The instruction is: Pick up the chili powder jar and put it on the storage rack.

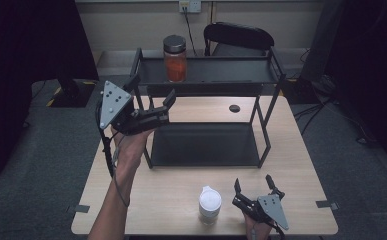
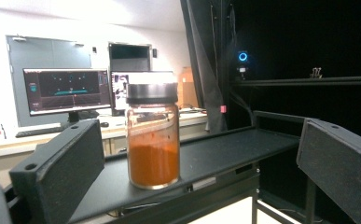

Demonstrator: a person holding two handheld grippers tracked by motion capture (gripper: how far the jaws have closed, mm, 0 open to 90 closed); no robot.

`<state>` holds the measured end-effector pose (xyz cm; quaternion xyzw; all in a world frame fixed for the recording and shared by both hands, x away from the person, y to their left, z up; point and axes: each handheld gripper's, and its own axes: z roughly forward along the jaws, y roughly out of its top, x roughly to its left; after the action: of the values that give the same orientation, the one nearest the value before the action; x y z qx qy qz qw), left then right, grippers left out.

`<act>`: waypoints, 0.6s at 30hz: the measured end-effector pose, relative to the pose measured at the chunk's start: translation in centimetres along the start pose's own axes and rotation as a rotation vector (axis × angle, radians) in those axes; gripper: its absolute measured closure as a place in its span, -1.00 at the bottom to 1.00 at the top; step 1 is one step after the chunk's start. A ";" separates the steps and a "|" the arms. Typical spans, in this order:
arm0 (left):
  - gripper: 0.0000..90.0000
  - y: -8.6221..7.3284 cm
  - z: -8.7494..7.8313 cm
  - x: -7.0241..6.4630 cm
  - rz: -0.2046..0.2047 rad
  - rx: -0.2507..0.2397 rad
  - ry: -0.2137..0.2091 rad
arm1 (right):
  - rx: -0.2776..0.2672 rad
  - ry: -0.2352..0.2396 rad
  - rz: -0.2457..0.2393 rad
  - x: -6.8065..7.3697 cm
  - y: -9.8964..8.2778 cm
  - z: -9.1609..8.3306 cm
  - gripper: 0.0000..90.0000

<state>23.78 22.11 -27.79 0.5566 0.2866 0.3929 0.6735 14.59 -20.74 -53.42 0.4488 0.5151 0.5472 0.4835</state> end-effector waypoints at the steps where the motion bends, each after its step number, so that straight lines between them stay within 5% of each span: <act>1: -1.00 -0.2 -0.3 0.0 0.002 0.002 -0.001 | 0.000 0.000 0.000 0.0 0.0 0.0 -1.00; 18: -1.00 -5.2 -3.3 -0.7 -0.014 0.013 -0.006 | 0.000 -0.002 0.000 0.0 0.0 0.0 -1.00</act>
<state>21.79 22.85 -33.58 0.5602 0.2911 0.3845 0.6735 14.58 -20.71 -53.43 0.4492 0.5145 0.5467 0.4843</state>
